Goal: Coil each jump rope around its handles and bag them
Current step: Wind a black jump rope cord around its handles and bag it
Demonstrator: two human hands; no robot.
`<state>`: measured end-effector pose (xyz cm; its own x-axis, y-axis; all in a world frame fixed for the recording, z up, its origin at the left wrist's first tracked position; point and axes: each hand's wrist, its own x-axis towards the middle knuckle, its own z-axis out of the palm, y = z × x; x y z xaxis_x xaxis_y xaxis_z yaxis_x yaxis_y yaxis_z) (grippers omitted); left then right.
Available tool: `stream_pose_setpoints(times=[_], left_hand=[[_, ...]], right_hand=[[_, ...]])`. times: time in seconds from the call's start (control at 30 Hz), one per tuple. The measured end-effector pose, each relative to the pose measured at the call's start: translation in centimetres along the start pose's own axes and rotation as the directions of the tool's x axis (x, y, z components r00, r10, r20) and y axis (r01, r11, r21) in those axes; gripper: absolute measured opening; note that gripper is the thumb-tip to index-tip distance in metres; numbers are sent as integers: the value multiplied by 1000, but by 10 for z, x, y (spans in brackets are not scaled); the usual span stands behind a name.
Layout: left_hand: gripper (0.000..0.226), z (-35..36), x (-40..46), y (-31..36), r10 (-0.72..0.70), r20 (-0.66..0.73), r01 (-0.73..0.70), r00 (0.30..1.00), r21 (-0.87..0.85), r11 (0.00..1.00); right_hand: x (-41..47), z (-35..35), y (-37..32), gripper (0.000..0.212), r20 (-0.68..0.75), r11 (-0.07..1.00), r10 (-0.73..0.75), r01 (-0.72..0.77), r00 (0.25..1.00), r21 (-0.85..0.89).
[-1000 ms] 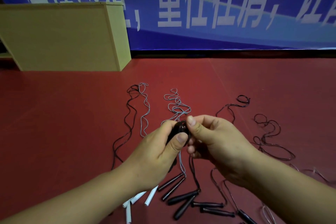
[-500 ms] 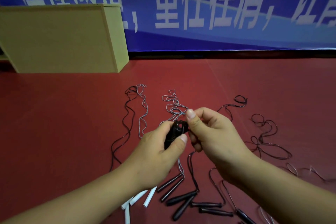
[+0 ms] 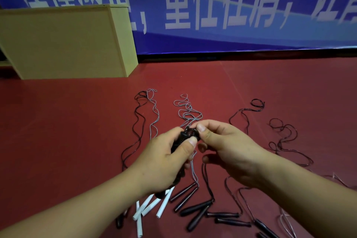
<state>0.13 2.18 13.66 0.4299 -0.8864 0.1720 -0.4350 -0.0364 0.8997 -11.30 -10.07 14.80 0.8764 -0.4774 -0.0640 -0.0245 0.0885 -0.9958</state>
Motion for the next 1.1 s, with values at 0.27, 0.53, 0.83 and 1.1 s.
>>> stream_pose_setpoints(times=[0.27,0.53,0.83,1.1], left_hand=[[23,-6,15,-2,-68,-12,68,998,21,997],[30,-32,4,-1,144,-106,-69,984,519,852],[40,-77,-25,4,88,-289,104,953,587,803],[60,-144,-87,10,-444,-132,449,886,2,894]], right_hand=[[10,9,2,24,-281,972,-148,86,948,-220],[21,22,-8,33,-360,903,-296,137,885,-407],[36,72,-16,33,-318,877,-418,287,851,-387],[43,159,7,27,-116,981,-168,177,979,72]])
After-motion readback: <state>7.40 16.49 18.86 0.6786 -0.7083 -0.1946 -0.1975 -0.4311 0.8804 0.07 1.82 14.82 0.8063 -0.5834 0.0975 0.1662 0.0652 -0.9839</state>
